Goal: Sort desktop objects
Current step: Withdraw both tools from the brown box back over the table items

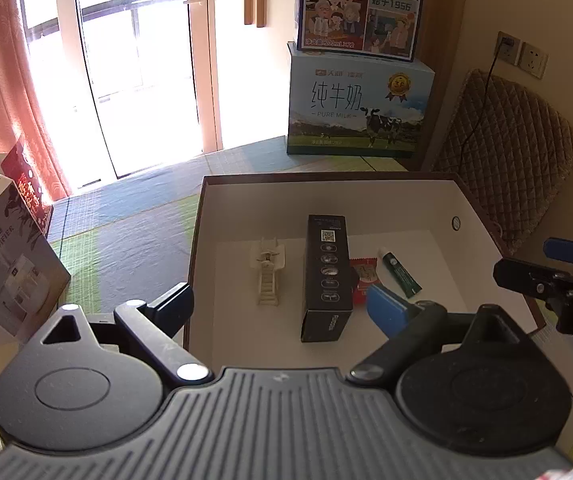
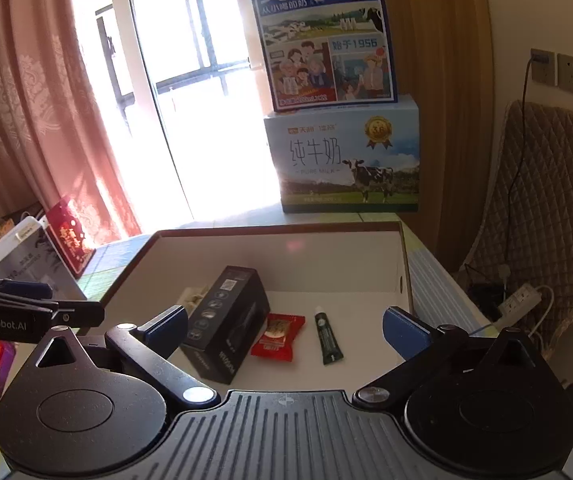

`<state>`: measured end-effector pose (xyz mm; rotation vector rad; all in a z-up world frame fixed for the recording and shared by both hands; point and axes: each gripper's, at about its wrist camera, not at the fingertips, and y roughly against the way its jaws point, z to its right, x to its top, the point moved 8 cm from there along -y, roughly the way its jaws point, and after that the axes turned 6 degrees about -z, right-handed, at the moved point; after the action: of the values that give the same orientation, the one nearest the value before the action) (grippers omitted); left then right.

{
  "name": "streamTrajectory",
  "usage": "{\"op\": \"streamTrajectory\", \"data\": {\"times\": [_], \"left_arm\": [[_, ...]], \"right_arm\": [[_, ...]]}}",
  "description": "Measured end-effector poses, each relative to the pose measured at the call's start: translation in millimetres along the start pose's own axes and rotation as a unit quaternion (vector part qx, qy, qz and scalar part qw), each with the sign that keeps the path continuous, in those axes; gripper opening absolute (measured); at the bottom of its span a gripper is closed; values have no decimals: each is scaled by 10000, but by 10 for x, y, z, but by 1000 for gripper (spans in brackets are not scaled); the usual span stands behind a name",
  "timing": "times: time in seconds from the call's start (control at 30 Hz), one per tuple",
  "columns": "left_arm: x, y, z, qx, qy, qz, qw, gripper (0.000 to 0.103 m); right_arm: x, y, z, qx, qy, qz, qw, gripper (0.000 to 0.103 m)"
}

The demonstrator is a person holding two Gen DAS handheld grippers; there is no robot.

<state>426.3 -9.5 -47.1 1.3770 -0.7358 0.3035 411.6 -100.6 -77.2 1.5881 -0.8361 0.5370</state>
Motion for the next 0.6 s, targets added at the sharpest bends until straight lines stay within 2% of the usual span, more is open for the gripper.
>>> {"op": "streamTrajectory", "data": {"times": [0.33,0.6], "left_arm": [[-301,513,103,-22,133,177,9998,93],[-664,771,183,8,224,95,9997,93]], "right_arm": [[-229,463,-153,-11,189,-40,9998,101],[-545,755,-249,-5,371,-190,9991,101]]}}
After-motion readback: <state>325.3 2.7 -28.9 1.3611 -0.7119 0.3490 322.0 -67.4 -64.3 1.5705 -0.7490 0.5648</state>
